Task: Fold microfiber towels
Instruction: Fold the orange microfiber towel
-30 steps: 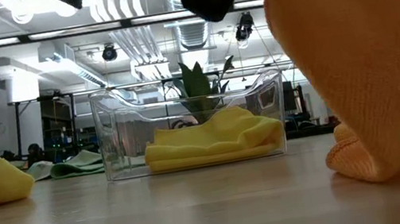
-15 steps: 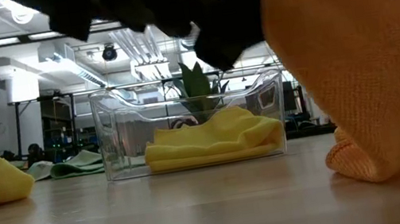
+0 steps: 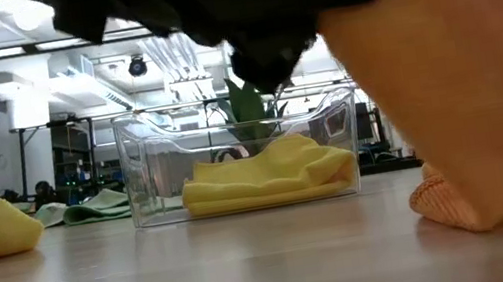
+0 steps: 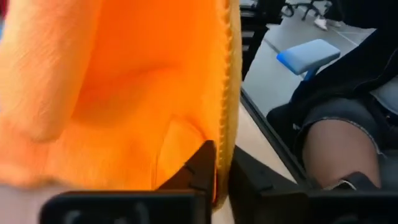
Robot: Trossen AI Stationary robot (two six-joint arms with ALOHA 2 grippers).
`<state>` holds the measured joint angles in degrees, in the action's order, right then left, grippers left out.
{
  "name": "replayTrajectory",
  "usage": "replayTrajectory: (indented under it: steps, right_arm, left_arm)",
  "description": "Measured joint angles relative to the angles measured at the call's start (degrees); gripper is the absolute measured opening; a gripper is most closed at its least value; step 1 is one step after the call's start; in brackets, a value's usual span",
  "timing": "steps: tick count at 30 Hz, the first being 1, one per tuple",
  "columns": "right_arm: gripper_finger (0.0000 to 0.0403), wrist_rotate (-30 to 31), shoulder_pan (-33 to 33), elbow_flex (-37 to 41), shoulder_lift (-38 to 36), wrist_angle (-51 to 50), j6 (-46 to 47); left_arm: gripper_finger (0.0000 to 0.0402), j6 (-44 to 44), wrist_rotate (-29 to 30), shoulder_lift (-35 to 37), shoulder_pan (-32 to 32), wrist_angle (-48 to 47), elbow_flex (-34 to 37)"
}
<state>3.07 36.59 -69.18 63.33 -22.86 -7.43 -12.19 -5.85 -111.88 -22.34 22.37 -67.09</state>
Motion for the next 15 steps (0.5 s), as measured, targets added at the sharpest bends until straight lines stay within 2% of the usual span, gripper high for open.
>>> replayTrajectory:
  steps: [8, 12, 15]
  right_arm:
    - [0.0008, 1.19, 0.96, -0.62, -1.74, 0.22, -0.14]
    - [0.0008, 5.93, 0.93, -1.08, -1.79, 0.87, -1.2]
    - [0.0008, 6.16, 0.99, -2.39, -1.93, 0.86, -1.63]
  left_arm:
    - [0.0001, -0.9, 9.15, 10.81, -2.88, -13.02, -0.52]
    - [0.0, 2.42, 11.88, 17.99, -4.72, -14.21, -0.46]
    - [0.0, 5.1, 15.7, 23.36, -6.47, -15.74, -0.61]
